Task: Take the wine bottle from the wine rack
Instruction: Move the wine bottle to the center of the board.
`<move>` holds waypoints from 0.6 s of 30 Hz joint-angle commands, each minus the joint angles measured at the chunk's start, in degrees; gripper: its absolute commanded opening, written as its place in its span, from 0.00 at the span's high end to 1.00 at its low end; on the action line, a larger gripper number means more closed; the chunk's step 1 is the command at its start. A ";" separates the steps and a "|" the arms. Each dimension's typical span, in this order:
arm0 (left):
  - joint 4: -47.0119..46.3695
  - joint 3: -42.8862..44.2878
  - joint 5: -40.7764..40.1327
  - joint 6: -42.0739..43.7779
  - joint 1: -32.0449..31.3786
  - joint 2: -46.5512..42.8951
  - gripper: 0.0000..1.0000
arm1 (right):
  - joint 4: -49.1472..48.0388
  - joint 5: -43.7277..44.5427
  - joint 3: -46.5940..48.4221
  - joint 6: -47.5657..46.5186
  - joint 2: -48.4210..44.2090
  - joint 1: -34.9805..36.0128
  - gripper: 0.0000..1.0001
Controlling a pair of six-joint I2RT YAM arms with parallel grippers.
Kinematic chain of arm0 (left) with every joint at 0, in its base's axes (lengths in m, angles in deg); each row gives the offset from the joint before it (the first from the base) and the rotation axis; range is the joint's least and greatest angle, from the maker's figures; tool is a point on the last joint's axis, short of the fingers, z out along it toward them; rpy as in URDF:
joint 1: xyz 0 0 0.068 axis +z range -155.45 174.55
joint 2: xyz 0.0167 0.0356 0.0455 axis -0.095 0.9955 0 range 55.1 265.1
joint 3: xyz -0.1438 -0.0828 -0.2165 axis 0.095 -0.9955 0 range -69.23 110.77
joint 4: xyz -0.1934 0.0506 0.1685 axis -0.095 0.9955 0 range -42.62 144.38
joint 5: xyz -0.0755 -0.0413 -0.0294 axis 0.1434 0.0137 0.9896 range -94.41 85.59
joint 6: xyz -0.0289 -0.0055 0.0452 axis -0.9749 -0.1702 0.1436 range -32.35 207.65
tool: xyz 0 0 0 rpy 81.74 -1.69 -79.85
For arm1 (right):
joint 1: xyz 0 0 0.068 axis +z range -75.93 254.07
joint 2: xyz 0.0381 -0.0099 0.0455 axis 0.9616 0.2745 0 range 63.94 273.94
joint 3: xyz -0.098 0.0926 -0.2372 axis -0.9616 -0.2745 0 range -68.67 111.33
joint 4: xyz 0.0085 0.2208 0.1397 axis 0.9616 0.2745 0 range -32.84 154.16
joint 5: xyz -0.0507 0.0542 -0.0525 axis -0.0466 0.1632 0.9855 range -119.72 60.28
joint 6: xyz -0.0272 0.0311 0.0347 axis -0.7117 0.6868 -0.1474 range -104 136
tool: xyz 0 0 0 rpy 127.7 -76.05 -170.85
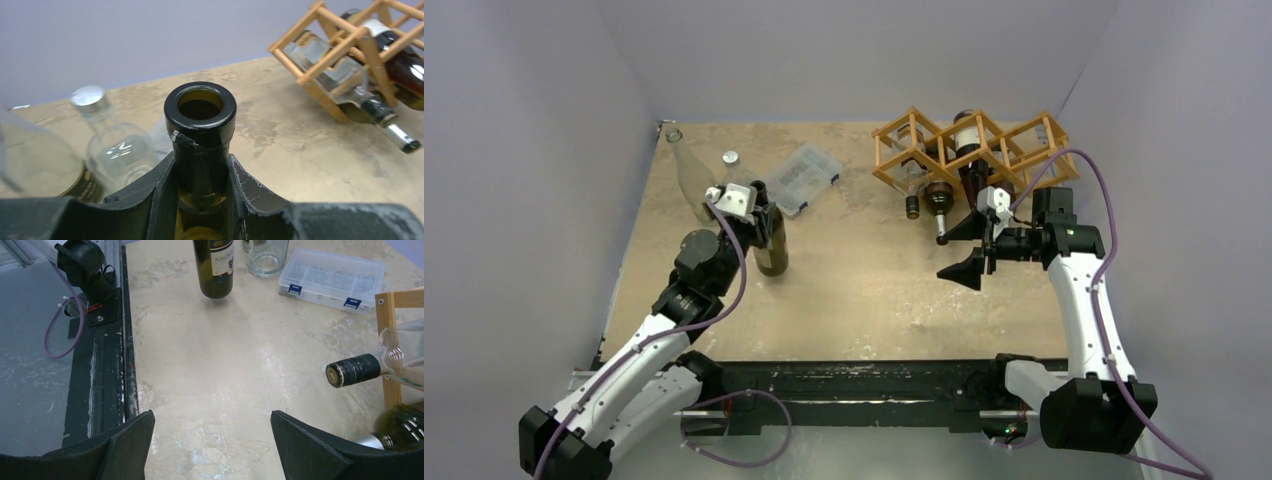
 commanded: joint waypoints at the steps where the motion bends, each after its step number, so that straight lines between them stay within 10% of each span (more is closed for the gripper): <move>1: -5.38 -0.27 -1.61 -0.98 5.90 -3.37 1.00 | -0.91 -1.56 -0.12 -0.99 -0.38 -0.37 0.10; 18: -14.37 -3.80 1.22 -5.09 30.96 -1.66 1.00 | -0.91 -1.03 -0.33 -0.74 -0.76 -0.37 0.09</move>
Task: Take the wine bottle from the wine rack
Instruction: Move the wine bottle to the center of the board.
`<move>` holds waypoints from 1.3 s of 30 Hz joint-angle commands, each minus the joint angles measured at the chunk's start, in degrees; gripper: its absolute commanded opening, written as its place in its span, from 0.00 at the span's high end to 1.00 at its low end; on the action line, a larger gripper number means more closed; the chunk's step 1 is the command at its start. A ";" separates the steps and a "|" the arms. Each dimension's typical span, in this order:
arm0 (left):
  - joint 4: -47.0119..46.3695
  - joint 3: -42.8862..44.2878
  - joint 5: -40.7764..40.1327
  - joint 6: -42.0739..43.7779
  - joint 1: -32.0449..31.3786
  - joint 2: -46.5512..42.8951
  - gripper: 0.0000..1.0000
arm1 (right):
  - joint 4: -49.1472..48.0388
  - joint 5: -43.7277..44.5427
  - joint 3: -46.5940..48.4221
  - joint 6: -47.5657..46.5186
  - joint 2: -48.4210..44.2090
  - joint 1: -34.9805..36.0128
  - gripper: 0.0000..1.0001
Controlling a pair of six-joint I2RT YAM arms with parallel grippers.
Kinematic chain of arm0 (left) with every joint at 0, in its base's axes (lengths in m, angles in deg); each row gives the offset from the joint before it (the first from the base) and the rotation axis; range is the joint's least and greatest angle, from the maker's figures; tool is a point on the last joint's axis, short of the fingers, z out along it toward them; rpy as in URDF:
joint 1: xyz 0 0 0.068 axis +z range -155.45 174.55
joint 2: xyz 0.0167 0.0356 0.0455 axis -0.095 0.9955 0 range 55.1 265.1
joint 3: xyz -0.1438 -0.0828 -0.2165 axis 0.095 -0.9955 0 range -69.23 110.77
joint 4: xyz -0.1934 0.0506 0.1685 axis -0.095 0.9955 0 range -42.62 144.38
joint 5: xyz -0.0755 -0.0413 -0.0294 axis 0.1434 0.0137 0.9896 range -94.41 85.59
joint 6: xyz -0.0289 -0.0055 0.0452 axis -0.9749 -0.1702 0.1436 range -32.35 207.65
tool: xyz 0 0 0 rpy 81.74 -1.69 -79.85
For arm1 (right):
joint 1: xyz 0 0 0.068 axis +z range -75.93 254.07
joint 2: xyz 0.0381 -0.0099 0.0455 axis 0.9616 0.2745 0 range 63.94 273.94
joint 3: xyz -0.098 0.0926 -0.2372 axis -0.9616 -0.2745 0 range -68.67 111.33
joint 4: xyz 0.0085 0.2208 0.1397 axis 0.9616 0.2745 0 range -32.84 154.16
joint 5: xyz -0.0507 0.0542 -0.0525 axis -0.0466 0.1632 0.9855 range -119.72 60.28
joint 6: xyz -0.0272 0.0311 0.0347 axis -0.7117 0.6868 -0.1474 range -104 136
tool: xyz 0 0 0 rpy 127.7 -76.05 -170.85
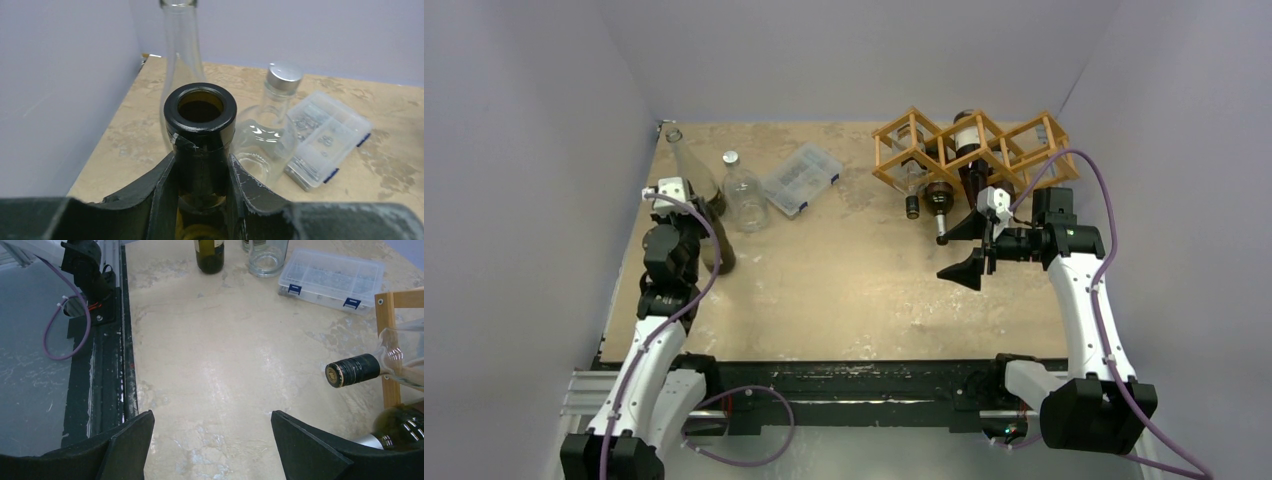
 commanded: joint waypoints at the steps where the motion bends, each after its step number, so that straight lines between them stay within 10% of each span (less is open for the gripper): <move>1: -13.96 1.00 1.59 -2.11 5.32 0.46 1.00 | -0.71 -1.09 -0.18 -0.62 -0.69 -0.35 0.09; 13: -19.45 1.11 4.78 -2.57 13.27 7.09 0.98 | -0.63 -0.83 -0.45 -0.62 -0.72 -0.35 0.09; 23: -18.18 -0.31 2.43 -3.35 13.44 6.24 0.47 | -0.58 -0.74 -0.49 -0.62 -0.78 -0.35 0.08; 39: 5.68 7.95 1.41 -8.92 13.38 -2.70 0.01 | -0.62 -0.66 -0.75 -0.62 -0.58 -0.35 0.08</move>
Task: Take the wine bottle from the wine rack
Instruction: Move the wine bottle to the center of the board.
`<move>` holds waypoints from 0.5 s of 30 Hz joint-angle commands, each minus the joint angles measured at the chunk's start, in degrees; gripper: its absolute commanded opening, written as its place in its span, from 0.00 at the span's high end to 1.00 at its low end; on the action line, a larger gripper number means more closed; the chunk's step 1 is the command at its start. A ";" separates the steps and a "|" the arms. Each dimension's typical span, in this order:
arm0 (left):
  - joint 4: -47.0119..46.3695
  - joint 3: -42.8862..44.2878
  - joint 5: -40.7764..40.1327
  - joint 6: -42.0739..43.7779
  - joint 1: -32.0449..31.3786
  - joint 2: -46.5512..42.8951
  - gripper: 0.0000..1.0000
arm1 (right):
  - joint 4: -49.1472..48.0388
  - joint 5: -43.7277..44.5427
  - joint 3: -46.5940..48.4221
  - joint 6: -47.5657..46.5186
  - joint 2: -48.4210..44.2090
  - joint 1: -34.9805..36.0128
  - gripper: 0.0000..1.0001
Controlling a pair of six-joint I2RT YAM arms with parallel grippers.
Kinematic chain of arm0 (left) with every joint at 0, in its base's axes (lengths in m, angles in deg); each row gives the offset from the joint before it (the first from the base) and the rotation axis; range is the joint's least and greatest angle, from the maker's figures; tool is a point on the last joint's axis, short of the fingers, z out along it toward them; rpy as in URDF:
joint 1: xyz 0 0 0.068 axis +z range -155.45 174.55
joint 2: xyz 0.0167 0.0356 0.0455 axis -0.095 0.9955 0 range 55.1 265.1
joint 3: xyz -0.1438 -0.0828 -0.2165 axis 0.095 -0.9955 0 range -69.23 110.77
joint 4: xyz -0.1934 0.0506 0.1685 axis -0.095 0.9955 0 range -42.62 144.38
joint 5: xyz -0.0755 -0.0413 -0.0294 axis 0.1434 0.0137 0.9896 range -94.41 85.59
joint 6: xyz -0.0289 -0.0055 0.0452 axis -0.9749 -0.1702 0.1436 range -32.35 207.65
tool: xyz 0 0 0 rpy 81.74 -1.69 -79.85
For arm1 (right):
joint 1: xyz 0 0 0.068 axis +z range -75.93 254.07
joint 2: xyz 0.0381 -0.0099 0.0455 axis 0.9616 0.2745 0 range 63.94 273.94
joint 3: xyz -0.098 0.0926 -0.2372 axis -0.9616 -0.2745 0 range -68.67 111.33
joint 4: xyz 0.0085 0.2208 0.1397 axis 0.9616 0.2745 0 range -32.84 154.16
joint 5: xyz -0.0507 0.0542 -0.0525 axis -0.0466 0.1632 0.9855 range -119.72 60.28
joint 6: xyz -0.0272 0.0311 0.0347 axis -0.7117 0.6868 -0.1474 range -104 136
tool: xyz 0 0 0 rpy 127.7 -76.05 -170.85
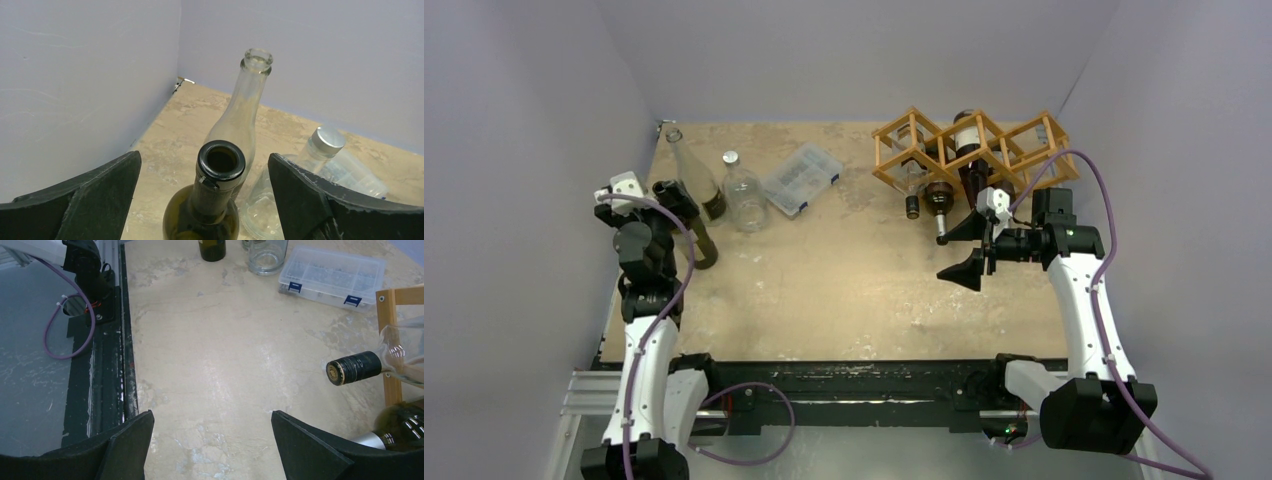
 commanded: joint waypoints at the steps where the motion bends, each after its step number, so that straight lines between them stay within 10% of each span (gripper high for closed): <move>1: 11.18 6.21 -0.45 -4.38 0.51 -4.06 0.00 | -0.62 -0.94 -0.52 -0.62 -0.56 -0.33 0.08; 15: 35.39 14.54 20.72 -15.01 0.49 -11.93 0.00 | -2.38 -0.21 -0.91 0.72 -0.33 -0.50 0.08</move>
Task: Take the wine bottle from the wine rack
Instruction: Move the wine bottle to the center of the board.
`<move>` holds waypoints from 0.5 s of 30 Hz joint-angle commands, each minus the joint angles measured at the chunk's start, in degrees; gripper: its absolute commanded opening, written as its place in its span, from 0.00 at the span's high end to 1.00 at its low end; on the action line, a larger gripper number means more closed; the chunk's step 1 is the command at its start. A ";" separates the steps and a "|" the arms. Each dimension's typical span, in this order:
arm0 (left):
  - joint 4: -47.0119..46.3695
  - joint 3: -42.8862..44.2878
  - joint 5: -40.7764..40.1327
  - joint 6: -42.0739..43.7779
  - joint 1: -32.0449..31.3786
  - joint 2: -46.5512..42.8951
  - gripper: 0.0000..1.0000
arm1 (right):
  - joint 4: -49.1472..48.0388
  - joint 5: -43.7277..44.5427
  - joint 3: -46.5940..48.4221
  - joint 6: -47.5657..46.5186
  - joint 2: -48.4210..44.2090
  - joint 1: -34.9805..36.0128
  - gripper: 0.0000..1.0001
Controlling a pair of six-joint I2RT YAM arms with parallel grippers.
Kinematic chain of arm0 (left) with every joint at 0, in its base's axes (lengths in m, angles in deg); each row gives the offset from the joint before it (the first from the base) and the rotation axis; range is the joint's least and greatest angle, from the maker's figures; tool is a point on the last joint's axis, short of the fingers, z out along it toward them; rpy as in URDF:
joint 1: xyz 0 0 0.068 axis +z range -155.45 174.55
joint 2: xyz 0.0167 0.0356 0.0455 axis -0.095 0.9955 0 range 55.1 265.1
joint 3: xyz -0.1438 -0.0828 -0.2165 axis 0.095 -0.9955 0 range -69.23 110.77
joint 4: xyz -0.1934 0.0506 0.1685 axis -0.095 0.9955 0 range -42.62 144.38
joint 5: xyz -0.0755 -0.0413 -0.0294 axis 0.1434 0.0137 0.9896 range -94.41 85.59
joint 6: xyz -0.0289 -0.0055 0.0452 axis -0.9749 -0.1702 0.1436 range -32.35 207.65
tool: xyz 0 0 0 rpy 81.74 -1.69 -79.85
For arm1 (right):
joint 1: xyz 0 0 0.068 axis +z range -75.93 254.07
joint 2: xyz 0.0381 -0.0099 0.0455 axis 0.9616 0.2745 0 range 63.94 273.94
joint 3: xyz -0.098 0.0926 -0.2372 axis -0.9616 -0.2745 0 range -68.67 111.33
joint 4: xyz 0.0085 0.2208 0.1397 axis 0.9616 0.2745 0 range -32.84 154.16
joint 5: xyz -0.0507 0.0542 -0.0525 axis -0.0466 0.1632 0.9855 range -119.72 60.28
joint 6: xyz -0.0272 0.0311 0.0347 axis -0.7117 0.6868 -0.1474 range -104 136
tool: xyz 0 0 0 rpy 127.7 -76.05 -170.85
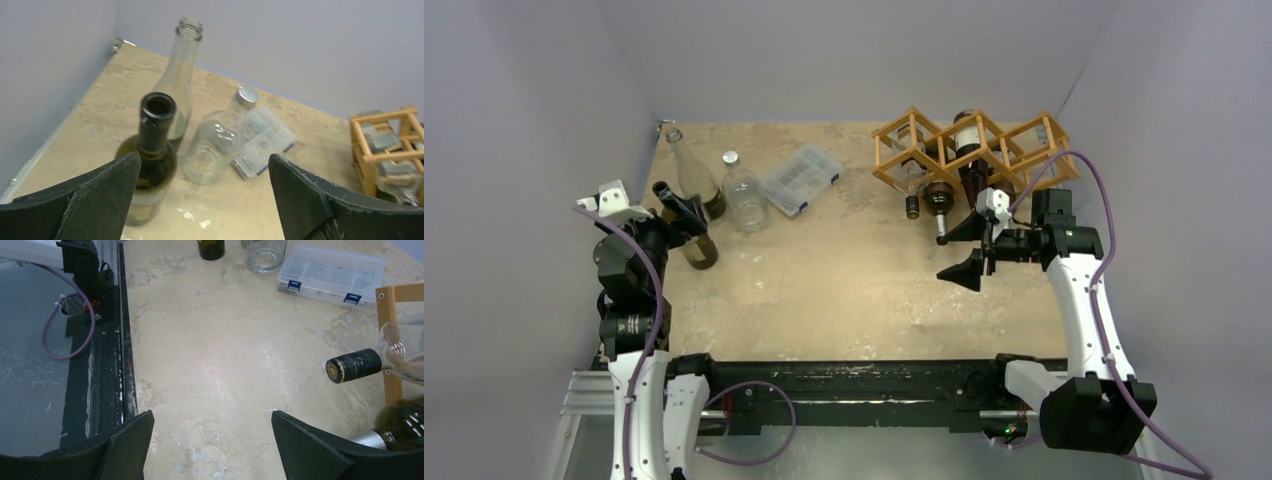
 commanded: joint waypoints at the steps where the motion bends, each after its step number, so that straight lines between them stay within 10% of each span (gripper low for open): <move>1: 6.07 2.19 13.72 -5.01 0.42 -1.56 0.00 | -2.13 0.00 -0.25 0.82 -0.39 -0.55 0.08; 15: 9.83 -1.22 32.93 -5.00 -10.07 0.95 0.01 | -10.80 9.60 2.82 15.18 -1.62 -0.75 0.06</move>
